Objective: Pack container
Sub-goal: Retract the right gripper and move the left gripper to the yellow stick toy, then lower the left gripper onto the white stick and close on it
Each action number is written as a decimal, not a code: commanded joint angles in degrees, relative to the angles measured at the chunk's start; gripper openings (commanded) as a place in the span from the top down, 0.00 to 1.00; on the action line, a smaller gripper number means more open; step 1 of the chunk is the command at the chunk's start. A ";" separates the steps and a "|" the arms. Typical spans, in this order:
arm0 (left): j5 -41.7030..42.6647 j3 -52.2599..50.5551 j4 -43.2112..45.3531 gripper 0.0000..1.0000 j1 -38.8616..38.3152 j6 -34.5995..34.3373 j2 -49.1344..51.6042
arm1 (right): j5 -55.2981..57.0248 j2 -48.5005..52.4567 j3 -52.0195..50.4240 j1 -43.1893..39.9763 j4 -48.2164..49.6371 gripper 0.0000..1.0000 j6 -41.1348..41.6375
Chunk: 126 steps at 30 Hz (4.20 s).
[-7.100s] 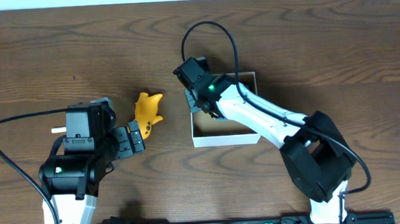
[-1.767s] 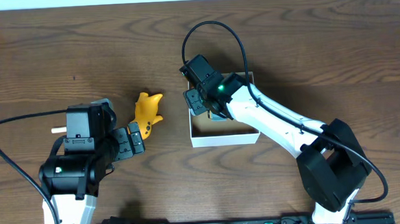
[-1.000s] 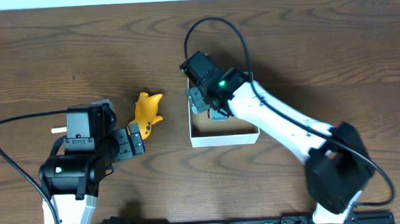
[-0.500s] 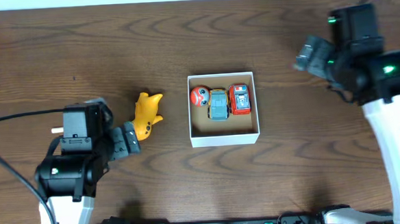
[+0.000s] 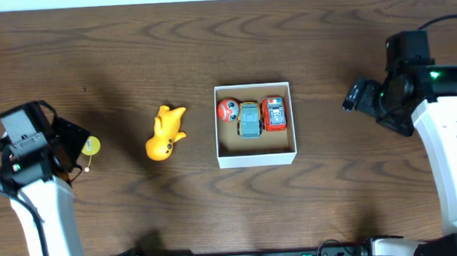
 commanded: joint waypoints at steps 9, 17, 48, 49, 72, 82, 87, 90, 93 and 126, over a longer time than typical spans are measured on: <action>0.72 0.94 6.43 0.02 2.73 -24.15 11.47 | -1.22 0.00 -4.68 1.55 2.29 0.01 -1.09; 3.74 0.98 7.69 0.01 3.08 -36.00 19.78 | -1.25 0.00 -4.68 1.55 2.29 0.01 -1.31; 7.15 32.68 -18.21 0.02 5.03 -38.49 45.83 | -1.25 0.00 -4.72 1.55 1.73 0.01 -1.73; 7.10 32.65 -18.18 0.02 5.03 -38.45 46.40 | -1.25 0.00 -4.72 1.55 1.57 0.01 -1.73; 0.81 31.50 -11.87 0.02 5.29 -37.18 51.04 | -1.22 0.00 -4.72 1.55 0.90 0.01 -1.70; 0.83 30.93 -9.25 0.02 5.29 -35.85 52.24 | -1.25 0.00 -4.72 1.55 0.87 0.01 -1.70; 0.85 30.93 -8.94 0.02 5.29 -35.67 53.09 | -1.25 0.00 -4.72 1.55 0.92 0.01 -1.68; 0.85 30.93 -8.94 0.02 5.29 -35.67 53.92 | -1.25 0.00 -4.72 1.55 0.92 0.01 -1.70; 0.92 30.82 -8.94 0.02 5.29 -35.67 54.71 | -1.25 0.00 -4.72 1.55 0.92 0.01 -1.70; 5.99 28.02 -5.29 0.01 4.00 -33.09 55.69 | -1.25 0.00 -4.72 1.55 1.31 0.01 -1.68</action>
